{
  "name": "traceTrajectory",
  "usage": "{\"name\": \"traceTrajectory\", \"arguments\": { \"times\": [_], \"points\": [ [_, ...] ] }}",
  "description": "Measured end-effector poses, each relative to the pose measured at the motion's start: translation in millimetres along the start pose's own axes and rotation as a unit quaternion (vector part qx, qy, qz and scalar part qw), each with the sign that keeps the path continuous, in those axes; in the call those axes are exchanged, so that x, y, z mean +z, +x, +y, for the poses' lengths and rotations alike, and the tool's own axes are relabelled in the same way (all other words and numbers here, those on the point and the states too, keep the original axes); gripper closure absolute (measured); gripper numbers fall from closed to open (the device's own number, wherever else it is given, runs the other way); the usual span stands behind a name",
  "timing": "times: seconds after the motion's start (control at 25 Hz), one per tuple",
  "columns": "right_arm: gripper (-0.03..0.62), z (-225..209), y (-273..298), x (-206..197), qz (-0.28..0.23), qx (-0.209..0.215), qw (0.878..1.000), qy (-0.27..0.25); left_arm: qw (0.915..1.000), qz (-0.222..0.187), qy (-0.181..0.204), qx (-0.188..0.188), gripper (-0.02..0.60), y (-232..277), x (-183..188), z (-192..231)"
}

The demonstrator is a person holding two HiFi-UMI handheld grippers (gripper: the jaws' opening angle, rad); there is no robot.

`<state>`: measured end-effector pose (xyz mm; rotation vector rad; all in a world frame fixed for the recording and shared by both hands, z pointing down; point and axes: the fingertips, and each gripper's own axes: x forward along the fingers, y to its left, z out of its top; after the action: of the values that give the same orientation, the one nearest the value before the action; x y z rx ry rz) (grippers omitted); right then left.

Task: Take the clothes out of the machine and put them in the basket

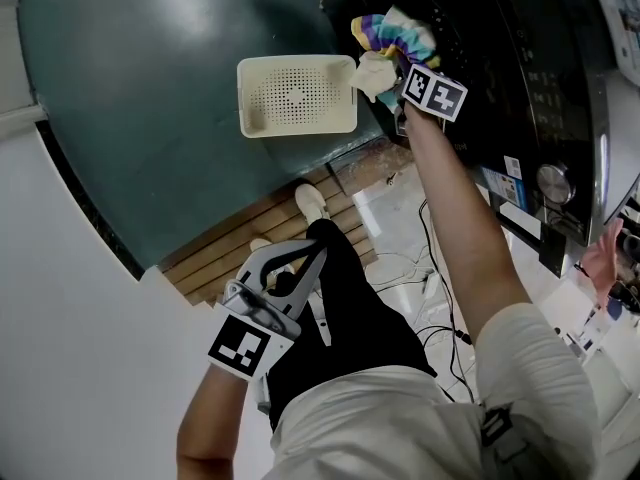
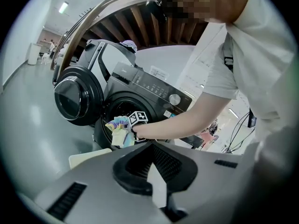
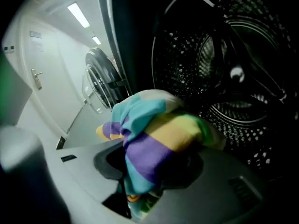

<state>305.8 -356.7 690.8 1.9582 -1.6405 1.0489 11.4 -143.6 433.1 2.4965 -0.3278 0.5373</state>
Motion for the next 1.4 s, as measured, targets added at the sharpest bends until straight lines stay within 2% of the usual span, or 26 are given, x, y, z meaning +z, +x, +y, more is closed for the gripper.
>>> {"name": "traceTrajectory", "arguments": {
  "times": [0.36, 0.72, 1.12, 1.4],
  "points": [
    [0.411, 54, -61, 18, -0.026, 0.057, 0.996, -0.069, 0.9996, -0.015, -0.014, 0.020, 0.584, -34, -20, 1],
    [0.411, 129, -108, 20, -0.038, 0.116, 0.981, -0.152, 0.9989, -0.024, -0.016, 0.037, 0.585, -71, -36, -8],
    [0.410, 228, -119, -15, -0.029, 0.196, 0.960, -0.199, 0.9975, -0.039, -0.022, 0.055, 0.584, -104, -61, -19],
    [0.410, 265, -90, -56, 0.000, 0.227, 0.945, -0.238, 0.9956, -0.040, -0.040, 0.075, 0.586, -116, -81, -13]
  ]
}}
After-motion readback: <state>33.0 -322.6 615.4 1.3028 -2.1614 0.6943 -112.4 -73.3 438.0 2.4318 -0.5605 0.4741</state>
